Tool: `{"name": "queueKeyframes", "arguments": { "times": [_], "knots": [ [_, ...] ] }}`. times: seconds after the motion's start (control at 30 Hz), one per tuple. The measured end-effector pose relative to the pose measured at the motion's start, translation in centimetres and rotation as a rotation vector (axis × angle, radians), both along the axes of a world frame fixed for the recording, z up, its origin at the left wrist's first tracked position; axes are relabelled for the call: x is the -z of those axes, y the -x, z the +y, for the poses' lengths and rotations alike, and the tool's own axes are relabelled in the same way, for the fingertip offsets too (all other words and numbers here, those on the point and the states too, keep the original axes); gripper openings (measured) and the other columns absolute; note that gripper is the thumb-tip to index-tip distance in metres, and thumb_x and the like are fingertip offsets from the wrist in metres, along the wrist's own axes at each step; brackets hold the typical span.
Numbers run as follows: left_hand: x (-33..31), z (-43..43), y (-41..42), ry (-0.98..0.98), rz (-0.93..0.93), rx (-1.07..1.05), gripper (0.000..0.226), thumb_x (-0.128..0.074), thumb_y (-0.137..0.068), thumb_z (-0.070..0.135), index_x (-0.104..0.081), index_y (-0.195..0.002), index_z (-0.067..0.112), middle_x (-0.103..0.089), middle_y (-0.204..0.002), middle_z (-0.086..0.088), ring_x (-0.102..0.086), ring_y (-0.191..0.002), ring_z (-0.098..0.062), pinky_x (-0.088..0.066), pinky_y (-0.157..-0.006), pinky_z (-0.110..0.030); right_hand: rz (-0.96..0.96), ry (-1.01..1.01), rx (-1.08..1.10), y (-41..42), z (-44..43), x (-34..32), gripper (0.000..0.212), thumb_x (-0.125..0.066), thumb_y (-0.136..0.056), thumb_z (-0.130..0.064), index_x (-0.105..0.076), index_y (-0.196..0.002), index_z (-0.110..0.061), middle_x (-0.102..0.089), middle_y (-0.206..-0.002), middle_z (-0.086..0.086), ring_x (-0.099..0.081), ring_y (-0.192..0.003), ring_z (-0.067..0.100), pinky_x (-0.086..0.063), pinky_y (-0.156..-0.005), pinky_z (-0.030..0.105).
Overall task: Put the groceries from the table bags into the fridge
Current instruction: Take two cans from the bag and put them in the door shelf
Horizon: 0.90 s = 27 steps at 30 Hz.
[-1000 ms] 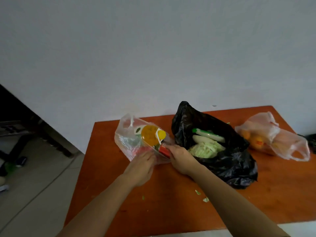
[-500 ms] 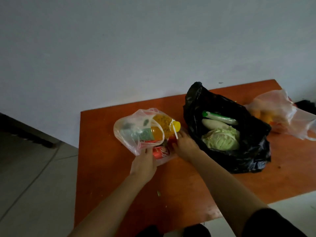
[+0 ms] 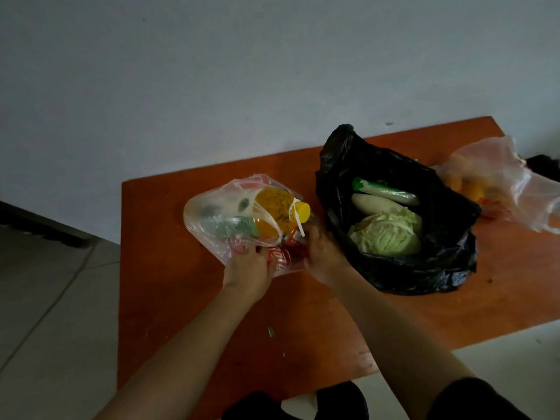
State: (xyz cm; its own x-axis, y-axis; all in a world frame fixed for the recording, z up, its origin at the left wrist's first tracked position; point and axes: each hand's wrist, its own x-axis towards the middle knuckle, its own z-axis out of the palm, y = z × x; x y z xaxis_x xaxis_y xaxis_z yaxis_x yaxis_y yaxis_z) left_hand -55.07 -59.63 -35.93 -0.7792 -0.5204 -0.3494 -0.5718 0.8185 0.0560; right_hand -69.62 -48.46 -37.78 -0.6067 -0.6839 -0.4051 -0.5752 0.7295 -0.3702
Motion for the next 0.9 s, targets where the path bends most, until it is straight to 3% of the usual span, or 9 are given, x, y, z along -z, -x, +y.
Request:
{"name": "queueKeyframes", "arguments": {
  "times": [0.1,0.2,0.3,0.4,0.5,0.57,0.67,0.77,0.9],
  "knots": [
    [0.6,-0.5,-0.2,-0.002,-0.059,0.047,0.056,-0.044,-0.097,0.055,-0.042,-0.144,0.023,-0.057,-0.129,-0.015,-0.057,-0.115,-0.035,-0.051,-0.089,-0.043,0.091,-0.141,-0.042,-0.2,0.4,0.7,0.082,-0.066,-0.088,-0.041,-0.022,-0.149,-0.008,-0.029,-0.146,0.019,-0.031,-0.139,0.034,-0.026,-0.114,0.037],
    [0.8,-0.6,-0.3,-0.010,-0.099,0.050,0.069,-0.062,-0.087,0.056,-0.041,-0.144,0.022,-0.056,-0.132,-0.013,-0.057,-0.118,-0.034,-0.048,-0.097,-0.046,0.060,-0.142,-0.050,-0.6,0.6,0.5,0.090,-0.068,-0.085,-0.050,-0.022,-0.150,-0.008,-0.024,-0.150,0.021,-0.028,-0.141,0.036,-0.025,-0.118,0.039],
    [1.0,0.2,0.2,0.034,-0.102,0.047,0.067,-0.070,-0.083,0.052,-0.048,-0.136,0.017,-0.062,-0.128,-0.009,-0.063,-0.112,-0.028,-0.049,-0.097,-0.044,0.013,-0.047,-0.022,-1.2,1.2,-0.3,0.083,-0.070,-0.085,-0.044,-0.026,-0.147,-0.009,-0.029,-0.146,0.017,-0.040,-0.133,0.031,-0.035,-0.110,0.036],
    [1.7,0.5,1.0,-0.010,-0.066,-0.027,0.062,-0.074,-0.078,0.055,-0.057,-0.124,0.017,-0.068,-0.116,-0.004,-0.067,-0.101,-0.023,-0.052,-0.086,-0.037,-0.027,0.061,0.043,-1.7,2.9,-1.1,0.071,-0.071,-0.086,-0.036,-0.031,-0.138,-0.008,-0.041,-0.140,0.014,-0.051,-0.126,0.031,-0.045,-0.098,0.036],
    [2.1,0.6,1.6,0.020,-0.079,-0.020,0.067,-0.079,-0.074,0.049,-0.054,-0.130,0.021,-0.067,-0.121,-0.003,-0.066,-0.106,-0.022,-0.053,-0.085,-0.035,-0.041,0.135,0.146,-1.9,5.0,-2.4,0.060,-0.074,-0.082,-0.034,-0.038,-0.124,-0.009,-0.060,-0.120,0.013,-0.063,-0.108,0.033,-0.051,-0.080,0.037],
    [2.1,0.6,1.8,0.043,-0.099,0.001,0.069,-0.080,-0.074,0.048,-0.054,-0.132,0.022,-0.066,-0.123,-0.003,-0.065,-0.109,-0.022,-0.053,-0.086,-0.036,-0.059,0.163,0.200,-1.9,6.2,-3.0,0.061,-0.077,-0.079,-0.036,-0.040,-0.122,-0.011,-0.064,-0.113,0.011,-0.065,-0.103,0.032,-0.052,-0.079,0.038],
    [1.4,0.8,1.1,0.025,-0.004,-0.015,0.079,-0.078,-0.068,0.063,-0.051,-0.133,0.028,-0.066,-0.123,0.001,-0.065,-0.108,-0.019,-0.053,-0.086,-0.034,-0.102,0.236,0.263,-2.1,7.6,-3.7,0.070,-0.080,-0.074,-0.037,-0.041,-0.127,-0.014,-0.066,-0.116,0.007,-0.065,-0.107,0.030,-0.054,-0.085,0.038],
    [-0.3,1.4,-0.8,-0.071,0.161,-0.096,0.090,-0.065,-0.063,0.083,-0.047,-0.135,0.032,-0.068,-0.118,0.002,-0.067,-0.104,-0.020,-0.054,-0.084,-0.034,-0.129,0.266,0.272,-2.6,8.2,-4.6,0.094,-0.081,-0.071,-0.036,-0.029,-0.148,-0.019,-0.060,-0.132,0.005,-0.059,-0.120,0.026,-0.050,-0.095,0.036],
    [-3.0,1.9,-3.4,-0.305,0.352,-0.325,0.072,-0.069,-0.065,0.076,-0.052,-0.122,0.036,-0.071,-0.107,0.007,-0.068,-0.098,-0.020,-0.054,-0.077,-0.033,-0.129,0.356,0.334,-3.8,8.7,-5.4,0.085,-0.082,-0.067,-0.036,-0.040,-0.140,-0.030,-0.059,-0.127,-0.001,-0.057,-0.118,0.023,-0.049,-0.093,0.035]
  ]
}}
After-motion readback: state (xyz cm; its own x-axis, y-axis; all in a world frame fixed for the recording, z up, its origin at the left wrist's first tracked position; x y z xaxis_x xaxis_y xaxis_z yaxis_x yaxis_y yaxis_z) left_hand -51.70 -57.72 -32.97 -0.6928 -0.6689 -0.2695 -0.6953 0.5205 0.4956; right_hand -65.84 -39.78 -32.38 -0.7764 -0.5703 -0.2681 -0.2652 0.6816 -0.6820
